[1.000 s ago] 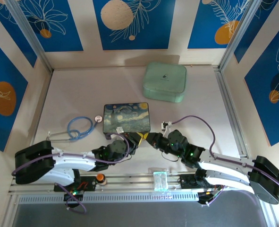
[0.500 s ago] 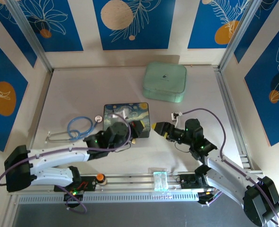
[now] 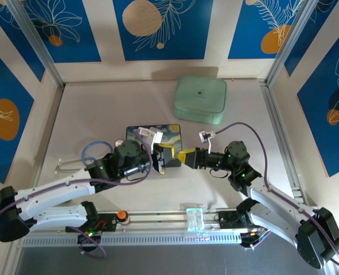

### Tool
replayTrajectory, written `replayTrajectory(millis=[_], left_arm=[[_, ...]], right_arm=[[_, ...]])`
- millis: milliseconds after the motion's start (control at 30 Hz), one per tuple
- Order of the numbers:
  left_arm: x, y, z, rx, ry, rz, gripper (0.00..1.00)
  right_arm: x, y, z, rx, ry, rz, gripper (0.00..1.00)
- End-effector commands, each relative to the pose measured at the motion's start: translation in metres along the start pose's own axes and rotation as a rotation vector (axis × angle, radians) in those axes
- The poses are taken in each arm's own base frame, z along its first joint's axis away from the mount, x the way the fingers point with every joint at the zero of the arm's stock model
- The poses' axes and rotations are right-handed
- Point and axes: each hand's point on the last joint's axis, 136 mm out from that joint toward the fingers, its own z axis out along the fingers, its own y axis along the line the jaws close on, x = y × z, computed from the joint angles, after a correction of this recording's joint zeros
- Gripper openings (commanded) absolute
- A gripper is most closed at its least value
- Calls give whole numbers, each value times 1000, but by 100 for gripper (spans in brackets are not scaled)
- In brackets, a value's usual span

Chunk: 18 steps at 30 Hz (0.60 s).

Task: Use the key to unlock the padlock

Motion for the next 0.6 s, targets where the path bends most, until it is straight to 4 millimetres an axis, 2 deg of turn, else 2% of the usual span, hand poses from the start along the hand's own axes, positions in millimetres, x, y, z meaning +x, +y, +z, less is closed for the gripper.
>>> replayTrajectory(millis=[0,133,267,433,567], left_arm=[[-26,-30,-13,171,-57,17,0],[-31,-34,-13,234,-78,-39,0],[-35,-40,-17,275,-98,-58,0],[-35,-39,-17,273,-103,-65,0],[-38,-36,-17,266,-130,-92,0]], right_arm=[[-12,35,3,-105,-18,-135,57],[-12,42,6,-125,-31,-152,45],[-17,43,9,-131,-65,-156,43],[-23,47,10,-168,-96,-158,41],[-26,49,14,-188,-110,-149,33]])
